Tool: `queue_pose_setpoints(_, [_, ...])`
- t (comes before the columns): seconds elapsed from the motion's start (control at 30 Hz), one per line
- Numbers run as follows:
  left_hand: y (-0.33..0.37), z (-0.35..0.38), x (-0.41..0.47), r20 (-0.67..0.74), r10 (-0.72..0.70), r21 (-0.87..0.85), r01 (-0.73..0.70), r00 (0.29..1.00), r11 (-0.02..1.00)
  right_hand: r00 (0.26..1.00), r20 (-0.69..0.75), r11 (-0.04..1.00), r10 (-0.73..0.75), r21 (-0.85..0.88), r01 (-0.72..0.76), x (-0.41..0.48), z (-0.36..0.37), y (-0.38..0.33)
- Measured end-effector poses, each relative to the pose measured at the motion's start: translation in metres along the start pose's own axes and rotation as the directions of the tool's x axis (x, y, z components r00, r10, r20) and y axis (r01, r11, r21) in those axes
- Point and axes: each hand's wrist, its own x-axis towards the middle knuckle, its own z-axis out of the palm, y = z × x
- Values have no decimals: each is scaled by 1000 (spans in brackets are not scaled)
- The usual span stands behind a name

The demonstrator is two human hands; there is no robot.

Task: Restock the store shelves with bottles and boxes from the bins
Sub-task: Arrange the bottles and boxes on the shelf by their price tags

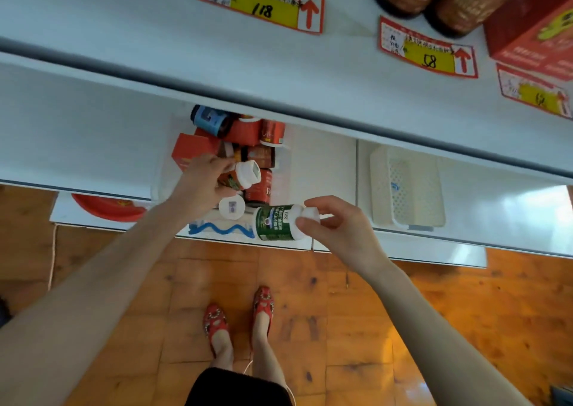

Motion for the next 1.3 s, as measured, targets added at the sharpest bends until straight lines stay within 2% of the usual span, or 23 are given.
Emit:
queue_pose_setpoints(0.2, [38, -42, -77, -85, -164, -327, 128, 983, 936, 999, 47, 1000, -6, 21, 5, -31, -19, -36])
queue_pose_setpoints(0.3, [66, -66, -110, -65, -241, -501, 178, 968, 847, 993, 103, 998, -64, 10, 63, -51, -38, -57])
queue_pose_setpoints(0.43, [102, -92, -140, -44, -253, -640, 167, 967, 750, 981, 185, 998, -60, 42, 53, -78, -67, -71])
queue_pose_setpoints(0.57, [138, -110, -157, -62, -228, -714, 117, 972, 690, 976, 198, 996, -88, 25, 85, -106, -97, -82])
queue_pose_setpoints(0.73, [193, -123, -169, -136, -132, -745, -13, 982, 666, 985, 82, 985, -151, -74, 157, -139, -146, -86])
queue_pose_setpoints(0.9, [264, -118, -168, -153, -51, -783, -90, 987, 616, 964, -24, 947, -265, -193, 255, -171, -208, -81])
queue_pose_setpoints(1.0, [318, -109, -165, -178, 4, -796, -146, 984, 587, 958, -119, 947, -260, -224, 229, -188, -257, -63])
queue_pose_setpoints(1.1, [368, -96, -161, -180, 46, -809, -175, 983, 561, 952, -218, 967, -213, -184, 174, -205, -307, -44])
queue_pose_setpoints(1.3, [455, -67, -154, -234, 126, -787, -263, 964, 558, 894, -402, 975, -196, -174, 136, -231, -394, 2])
